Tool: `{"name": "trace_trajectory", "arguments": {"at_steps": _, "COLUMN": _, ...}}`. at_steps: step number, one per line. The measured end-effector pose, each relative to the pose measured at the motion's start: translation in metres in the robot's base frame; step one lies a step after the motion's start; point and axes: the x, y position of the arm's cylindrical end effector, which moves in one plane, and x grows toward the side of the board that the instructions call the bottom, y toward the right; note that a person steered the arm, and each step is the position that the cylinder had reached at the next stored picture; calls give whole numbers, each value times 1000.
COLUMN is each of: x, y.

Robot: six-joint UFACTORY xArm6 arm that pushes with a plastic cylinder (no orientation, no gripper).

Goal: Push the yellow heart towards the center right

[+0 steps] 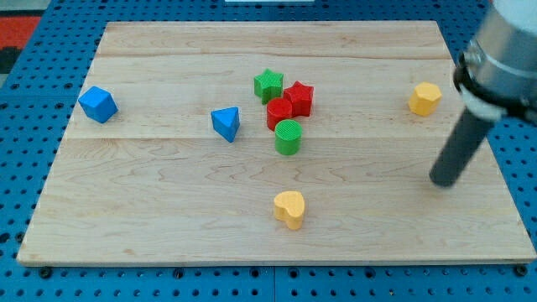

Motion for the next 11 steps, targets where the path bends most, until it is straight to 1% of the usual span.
{"name": "trace_trajectory", "arguments": {"at_steps": 1, "x": 68, "y": -33}}
{"name": "trace_trajectory", "arguments": {"at_steps": 2, "x": 76, "y": -50}}
{"name": "trace_trajectory", "arguments": {"at_steps": 5, "x": 69, "y": -233}}
{"name": "trace_trajectory", "arguments": {"at_steps": 6, "x": 45, "y": -235}}
{"name": "trace_trajectory", "arguments": {"at_steps": 7, "x": 18, "y": -192}}
{"name": "trace_trajectory", "arguments": {"at_steps": 8, "x": -4, "y": -126}}
{"name": "trace_trajectory", "arguments": {"at_steps": 9, "x": -6, "y": -113}}
{"name": "trace_trajectory", "arguments": {"at_steps": 10, "x": 20, "y": -145}}
{"name": "trace_trajectory", "arguments": {"at_steps": 11, "x": 6, "y": -121}}
